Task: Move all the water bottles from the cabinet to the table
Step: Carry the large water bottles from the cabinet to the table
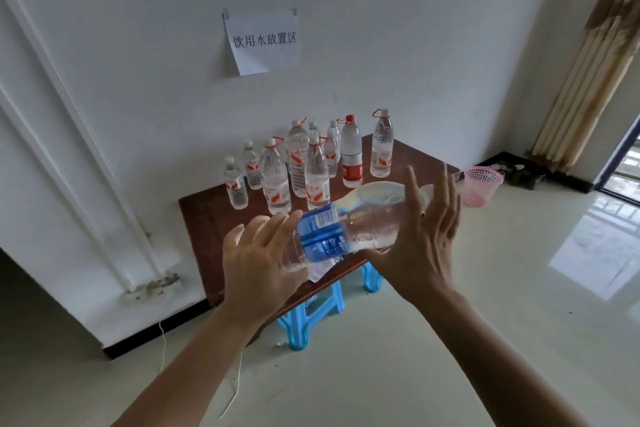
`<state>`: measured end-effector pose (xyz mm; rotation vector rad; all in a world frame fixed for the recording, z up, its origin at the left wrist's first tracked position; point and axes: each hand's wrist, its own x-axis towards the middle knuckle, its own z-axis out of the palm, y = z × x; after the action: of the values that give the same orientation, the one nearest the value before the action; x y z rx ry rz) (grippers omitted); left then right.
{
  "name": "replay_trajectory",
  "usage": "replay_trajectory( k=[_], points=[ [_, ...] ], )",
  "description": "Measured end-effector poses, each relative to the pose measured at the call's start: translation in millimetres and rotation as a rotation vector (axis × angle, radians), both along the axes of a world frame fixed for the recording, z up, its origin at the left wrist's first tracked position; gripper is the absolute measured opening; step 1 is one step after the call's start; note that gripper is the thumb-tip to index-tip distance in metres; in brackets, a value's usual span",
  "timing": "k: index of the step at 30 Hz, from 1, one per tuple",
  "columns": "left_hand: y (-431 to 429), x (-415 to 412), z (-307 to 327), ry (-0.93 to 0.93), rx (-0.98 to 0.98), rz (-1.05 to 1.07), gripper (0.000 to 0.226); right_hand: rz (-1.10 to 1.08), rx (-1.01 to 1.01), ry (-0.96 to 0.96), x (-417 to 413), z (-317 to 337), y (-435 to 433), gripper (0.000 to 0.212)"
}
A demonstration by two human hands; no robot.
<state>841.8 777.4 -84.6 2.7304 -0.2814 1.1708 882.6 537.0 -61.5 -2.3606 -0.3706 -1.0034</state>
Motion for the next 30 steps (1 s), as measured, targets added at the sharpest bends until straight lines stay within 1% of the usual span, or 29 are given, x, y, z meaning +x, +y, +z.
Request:
replay_trajectory(
  k=[2,3,4,6,7,8,10,11,12,13,14,15,16,18,19,21,23,24,26,28,30],
  points=[
    [9,40,-1,-0.007,-0.04,-0.031,0.073,0.058,0.23,0.11,40,-2,7,0.145],
    [14,58,-3,-0.02,-0.046,-0.04,0.073,0.122,0.323,0.177,60,-7,9,0.15],
    [20,80,-4,-0.027,-0.037,-0.038,0.072,0.213,0.388,0.258,81,-10,15,0.155],
    [31,118,-6,-0.02,0.008,-0.01,0.072,0.438,0.542,0.439,120,-18,23,0.158],
    [38,136,-8,-0.013,0.021,0.002,0.072,0.533,0.659,0.509,140,-22,27,0.158],
    [45,155,-10,-0.01,0.032,0.01,0.071,0.589,0.82,0.562,163,-27,31,0.156],
    [61,193,-17,0.013,0.042,0.027,0.071,0.639,1.205,0.692,220,-35,43,0.145],
    [68,210,-18,0.023,0.052,0.028,0.07,0.668,1.354,0.76,244,-36,49,0.136],
    [75,225,-19,0.027,0.07,0.03,0.07,0.743,1.412,0.836,264,-37,57,0.122],
    [84,240,-23,0.037,0.083,0.038,0.07,0.818,1.384,0.895,286,-41,66,0.097],
    [92,252,-27,0.048,0.085,0.049,0.07,0.877,1.319,0.936,302,-44,76,0.067],
    [103,269,-33,0.075,0.064,0.068,0.073,0.88,1.26,0.96,326,-49,89,0.054],
    [113,282,-40,0.116,0.027,0.097,0.077,0.868,1.225,0.973,345,-54,104,0.06],
    [128,294,-50,0.213,-0.049,0.129,0.079,0.863,1.181,0.939,366,-58,127,0.09],
    [138,298,-59,0.265,-0.095,0.142,0.076,0.861,1.143,0.913,377,-64,141,0.101],
    [159,305,-79,0.343,-0.18,0.165,0.072,0.835,1.019,0.867,393,-75,172,0.117],
    [177,313,-102,0.399,-0.243,0.173,0.072,0.777,0.912,0.852,401,-90,197,0.129],
    [183,315,-112,0.411,-0.27,0.171,0.074,0.74,0.874,0.856,403,-96,206,0.131],
    [195,324,-137,0.426,-0.272,0.158,0.081,0.683,0.779,0.826,406,-105,226,0.129],
    [203,333,-157,0.459,-0.287,0.147,0.086,0.616,0.681,0.777,403,-110,242,0.121],
    [214,343,-178,0.497,-0.369,0.127,0.086,0.539,0.596,0.714,401,-112,262,0.108]
  ],
)
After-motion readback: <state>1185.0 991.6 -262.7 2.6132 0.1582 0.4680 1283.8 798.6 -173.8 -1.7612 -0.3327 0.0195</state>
